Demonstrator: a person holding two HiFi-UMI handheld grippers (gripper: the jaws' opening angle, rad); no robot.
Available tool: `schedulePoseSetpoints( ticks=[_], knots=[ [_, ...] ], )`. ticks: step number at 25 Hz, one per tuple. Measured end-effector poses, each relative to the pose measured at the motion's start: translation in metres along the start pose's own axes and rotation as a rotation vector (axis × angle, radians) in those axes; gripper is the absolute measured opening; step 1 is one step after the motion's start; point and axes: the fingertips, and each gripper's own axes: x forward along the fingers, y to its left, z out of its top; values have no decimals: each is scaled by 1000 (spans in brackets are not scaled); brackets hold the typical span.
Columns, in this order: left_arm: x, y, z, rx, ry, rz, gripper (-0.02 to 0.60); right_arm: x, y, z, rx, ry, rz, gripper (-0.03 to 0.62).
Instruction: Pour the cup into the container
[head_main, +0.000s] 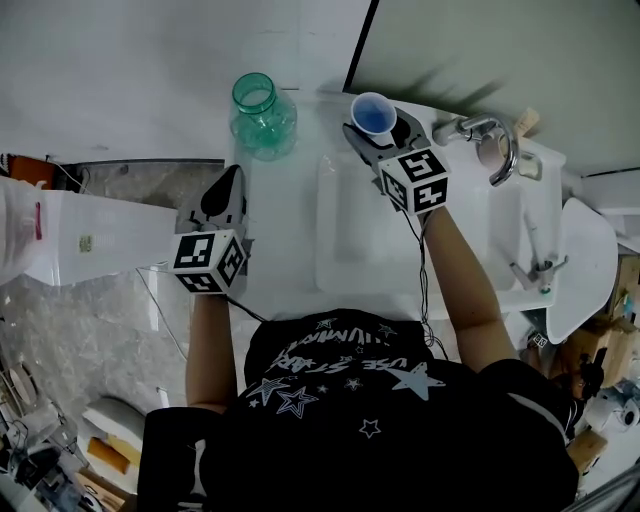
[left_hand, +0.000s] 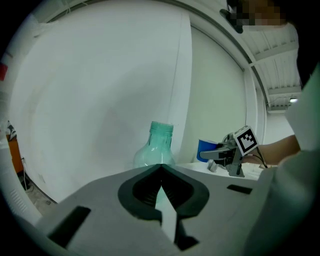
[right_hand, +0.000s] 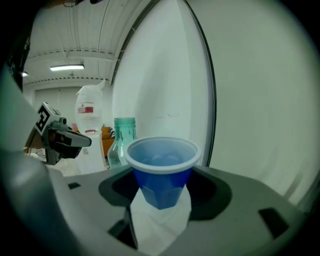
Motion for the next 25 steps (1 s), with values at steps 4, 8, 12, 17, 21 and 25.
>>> schedulePoseSetpoints(
  ticks=[4,8,12,17,21,25],
  knots=[
    [-6,9,21,-28,-18,1,9,4,12,23,-30,-7,40,282],
    [-13,24,44,-21,-40,25,9,11,22,53,-46,-10,83,281],
    [-16,36,54,-26,-45,51,9,20,30,81,-101,-2,116,281],
    [-13,43,61,-37,-46,58,9,34,35,111,-167,18,136,278],
    [-7,43,70,-28,-50,49,9,43,35,123,-225,41,130,266],
    [-1,45,73,-26,-56,38,9,51,39,124,-276,65,124,263]
  ],
)
